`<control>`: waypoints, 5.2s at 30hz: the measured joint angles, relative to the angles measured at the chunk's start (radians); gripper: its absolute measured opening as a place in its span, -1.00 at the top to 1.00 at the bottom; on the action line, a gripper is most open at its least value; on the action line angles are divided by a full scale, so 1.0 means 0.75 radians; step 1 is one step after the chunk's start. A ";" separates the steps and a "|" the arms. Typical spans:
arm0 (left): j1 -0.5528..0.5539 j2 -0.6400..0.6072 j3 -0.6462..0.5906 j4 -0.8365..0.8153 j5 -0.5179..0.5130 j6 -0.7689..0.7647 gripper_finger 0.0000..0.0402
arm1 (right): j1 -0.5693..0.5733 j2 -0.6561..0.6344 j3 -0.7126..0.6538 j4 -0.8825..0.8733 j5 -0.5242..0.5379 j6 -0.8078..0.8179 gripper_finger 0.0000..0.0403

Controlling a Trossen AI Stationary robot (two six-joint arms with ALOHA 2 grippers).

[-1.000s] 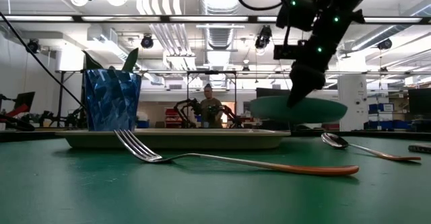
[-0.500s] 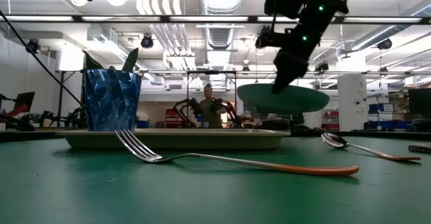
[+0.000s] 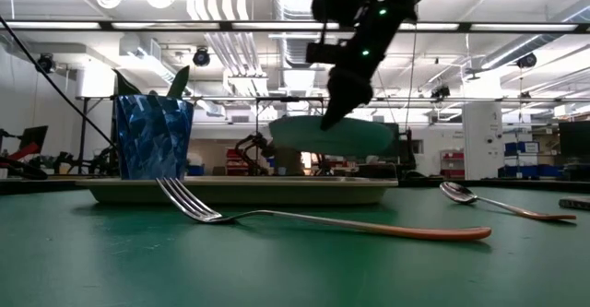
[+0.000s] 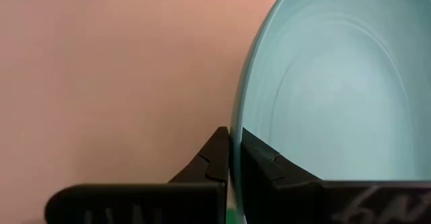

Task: Pick and place plate/cup/fork/spoon on tray
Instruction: Put the blue plate on the serving tray to the right of the blue glass

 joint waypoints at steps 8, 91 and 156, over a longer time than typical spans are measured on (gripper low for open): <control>0.000 0.002 0.000 0.001 -0.001 0.009 0.60 | 0.000 0.217 0.211 0.000 -0.068 -0.140 0.96; 0.000 0.004 0.000 0.002 -0.014 0.010 0.60 | 0.020 0.487 0.218 0.321 -0.089 -0.214 0.96; 0.000 0.011 0.000 0.000 -0.015 0.009 0.60 | 0.016 0.184 0.218 0.110 -0.209 0.168 0.35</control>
